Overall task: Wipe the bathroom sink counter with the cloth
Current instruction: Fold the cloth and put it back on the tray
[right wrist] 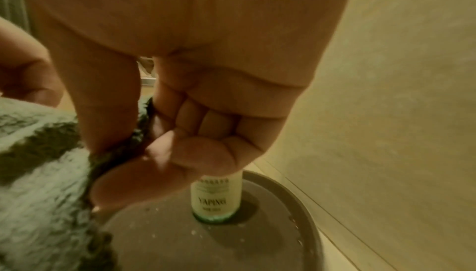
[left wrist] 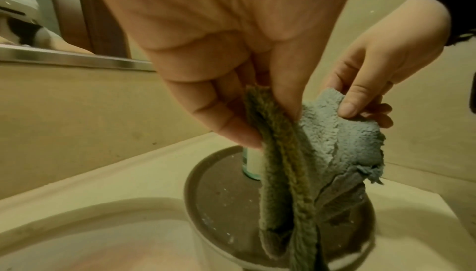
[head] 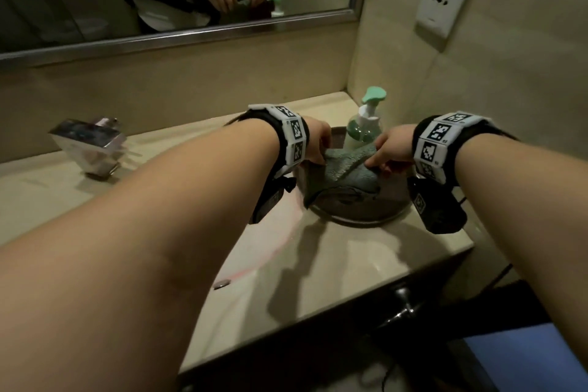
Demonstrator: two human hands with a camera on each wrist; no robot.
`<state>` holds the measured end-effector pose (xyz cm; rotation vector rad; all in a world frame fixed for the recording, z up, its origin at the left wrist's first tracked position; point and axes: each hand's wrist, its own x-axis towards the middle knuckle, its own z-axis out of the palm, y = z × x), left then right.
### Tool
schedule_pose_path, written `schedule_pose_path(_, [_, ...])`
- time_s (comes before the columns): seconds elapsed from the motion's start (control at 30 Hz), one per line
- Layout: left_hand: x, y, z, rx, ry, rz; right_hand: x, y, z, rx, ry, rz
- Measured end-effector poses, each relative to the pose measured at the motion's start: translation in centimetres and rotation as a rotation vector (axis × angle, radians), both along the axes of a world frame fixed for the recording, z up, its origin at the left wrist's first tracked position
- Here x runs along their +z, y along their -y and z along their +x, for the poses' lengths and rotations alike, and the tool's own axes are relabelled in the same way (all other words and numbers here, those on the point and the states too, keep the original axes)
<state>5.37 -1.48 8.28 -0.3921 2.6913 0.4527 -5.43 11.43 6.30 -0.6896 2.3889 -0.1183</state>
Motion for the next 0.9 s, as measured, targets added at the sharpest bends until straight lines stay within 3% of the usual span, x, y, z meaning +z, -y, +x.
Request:
schedule_pose_path(0.2, [-3.4,-2.7,-2.6,-0.125,0.049,-0.142,-3.7,-2.9,-1.4,-0.06,0.054,0.0])
schedule_pose_path(0.4, [-5.6,-3.5,-4.5,-0.102,0.046,-0.148,-6.0,-4.0,-2.2,-0.012,-0.108,0.017])
schedule_pose_path(0.9, [-6.2,-2.5,-6.1,-0.12,0.004,-0.167,-6.1,-3.4,-3.4,0.067,-0.176,-0.072])
